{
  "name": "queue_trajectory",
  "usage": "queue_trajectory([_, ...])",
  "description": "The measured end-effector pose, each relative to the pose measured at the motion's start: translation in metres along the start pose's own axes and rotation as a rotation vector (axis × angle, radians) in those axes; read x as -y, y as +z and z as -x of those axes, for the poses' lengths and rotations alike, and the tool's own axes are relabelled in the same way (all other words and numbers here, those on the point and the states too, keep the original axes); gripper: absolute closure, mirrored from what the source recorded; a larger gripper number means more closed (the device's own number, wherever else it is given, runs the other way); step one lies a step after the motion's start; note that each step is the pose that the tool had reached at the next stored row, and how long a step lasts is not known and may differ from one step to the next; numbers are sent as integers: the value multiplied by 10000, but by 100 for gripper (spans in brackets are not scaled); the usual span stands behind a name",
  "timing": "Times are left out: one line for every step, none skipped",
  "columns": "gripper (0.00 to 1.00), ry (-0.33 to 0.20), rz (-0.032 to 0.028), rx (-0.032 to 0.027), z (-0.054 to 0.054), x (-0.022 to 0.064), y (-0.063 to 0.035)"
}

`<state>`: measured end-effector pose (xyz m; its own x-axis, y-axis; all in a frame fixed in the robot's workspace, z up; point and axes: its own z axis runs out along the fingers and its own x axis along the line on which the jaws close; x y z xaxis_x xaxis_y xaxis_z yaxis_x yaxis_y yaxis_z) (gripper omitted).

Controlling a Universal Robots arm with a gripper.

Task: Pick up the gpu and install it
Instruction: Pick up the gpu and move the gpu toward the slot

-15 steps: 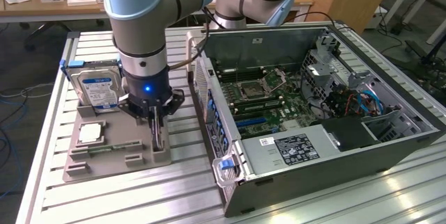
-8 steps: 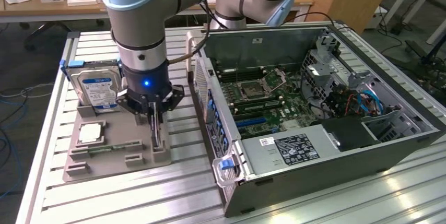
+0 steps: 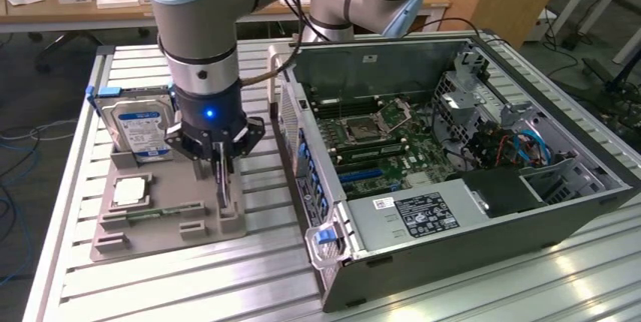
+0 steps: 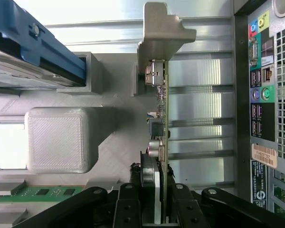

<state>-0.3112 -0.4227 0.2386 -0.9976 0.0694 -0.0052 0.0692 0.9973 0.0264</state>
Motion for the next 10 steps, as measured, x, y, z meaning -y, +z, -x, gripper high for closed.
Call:
queue_trajectory([72,0,2,0,0,-1,-17])
queue_trajectory([72,0,2,0,0,-1,-36])
queue_trajectory([72,0,2,0,0,-2,-54])
queue_trajectory([72,0,3,0,0,-2,-70])
queue_trajectory([72,0,4,-1,0,-2,-86])
queue_trajectory([72,0,5,-1,0,-3,-98])
queue_trajectory([72,0,6,0,1,-3,-108])
queue_trajectory([72,0,6,0,0,-3,-117])
queue_trajectory([72,0,7,0,1,-3,-126])
queue_trajectory([72,0,7,-1,1,-4,-135])
